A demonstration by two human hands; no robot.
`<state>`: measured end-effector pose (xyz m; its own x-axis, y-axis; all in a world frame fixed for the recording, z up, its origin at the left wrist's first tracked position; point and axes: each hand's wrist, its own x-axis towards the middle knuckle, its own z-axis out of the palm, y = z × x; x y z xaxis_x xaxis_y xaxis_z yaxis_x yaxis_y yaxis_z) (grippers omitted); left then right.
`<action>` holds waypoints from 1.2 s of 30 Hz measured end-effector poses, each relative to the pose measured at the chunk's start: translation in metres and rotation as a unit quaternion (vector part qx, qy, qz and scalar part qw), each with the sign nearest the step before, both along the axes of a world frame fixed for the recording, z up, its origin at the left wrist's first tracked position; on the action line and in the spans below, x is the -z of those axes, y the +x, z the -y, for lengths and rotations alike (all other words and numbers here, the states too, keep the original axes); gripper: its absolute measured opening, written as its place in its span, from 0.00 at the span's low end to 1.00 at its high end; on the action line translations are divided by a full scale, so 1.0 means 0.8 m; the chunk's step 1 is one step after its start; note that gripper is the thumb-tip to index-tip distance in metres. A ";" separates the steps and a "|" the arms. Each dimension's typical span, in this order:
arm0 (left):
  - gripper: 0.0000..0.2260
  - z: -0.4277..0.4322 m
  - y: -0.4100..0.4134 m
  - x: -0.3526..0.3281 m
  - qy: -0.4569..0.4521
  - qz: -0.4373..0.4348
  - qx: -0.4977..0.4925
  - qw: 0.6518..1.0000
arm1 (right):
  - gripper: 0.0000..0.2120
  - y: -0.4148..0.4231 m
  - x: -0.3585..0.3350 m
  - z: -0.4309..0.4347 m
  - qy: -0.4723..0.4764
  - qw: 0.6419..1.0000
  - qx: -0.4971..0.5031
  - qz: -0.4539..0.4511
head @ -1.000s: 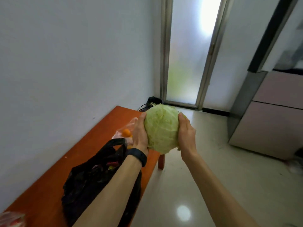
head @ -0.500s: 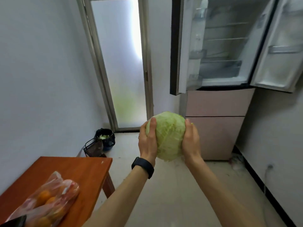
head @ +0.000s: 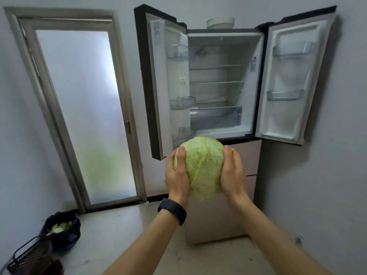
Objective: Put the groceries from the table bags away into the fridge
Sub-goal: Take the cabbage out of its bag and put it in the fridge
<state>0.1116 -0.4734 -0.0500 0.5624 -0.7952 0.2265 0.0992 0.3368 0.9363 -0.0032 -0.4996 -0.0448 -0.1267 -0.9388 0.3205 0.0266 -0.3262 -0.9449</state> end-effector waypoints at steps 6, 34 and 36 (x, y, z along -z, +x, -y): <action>0.32 0.190 -0.028 -0.040 -0.009 0.012 0.031 0.999 | 0.19 -0.039 -0.042 0.175 0.001 0.999 0.011 0.032; 0.35 0.835 -0.097 -0.052 -0.048 0.078 -0.099 0.991 | 0.19 -0.084 -0.064 0.870 0.074 0.992 -0.104 0.012; 0.38 0.861 -0.082 -0.045 -0.039 0.081 -0.136 0.987 | 0.20 -0.065 -0.064 0.897 0.061 0.992 -0.106 -0.006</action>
<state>0.0456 -1.1622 -0.0142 0.7041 -0.5964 0.3853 -0.1543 0.4011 0.9029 -0.0550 -1.2172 0.0066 0.0811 -0.9758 0.2031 0.0715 -0.1976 -0.9777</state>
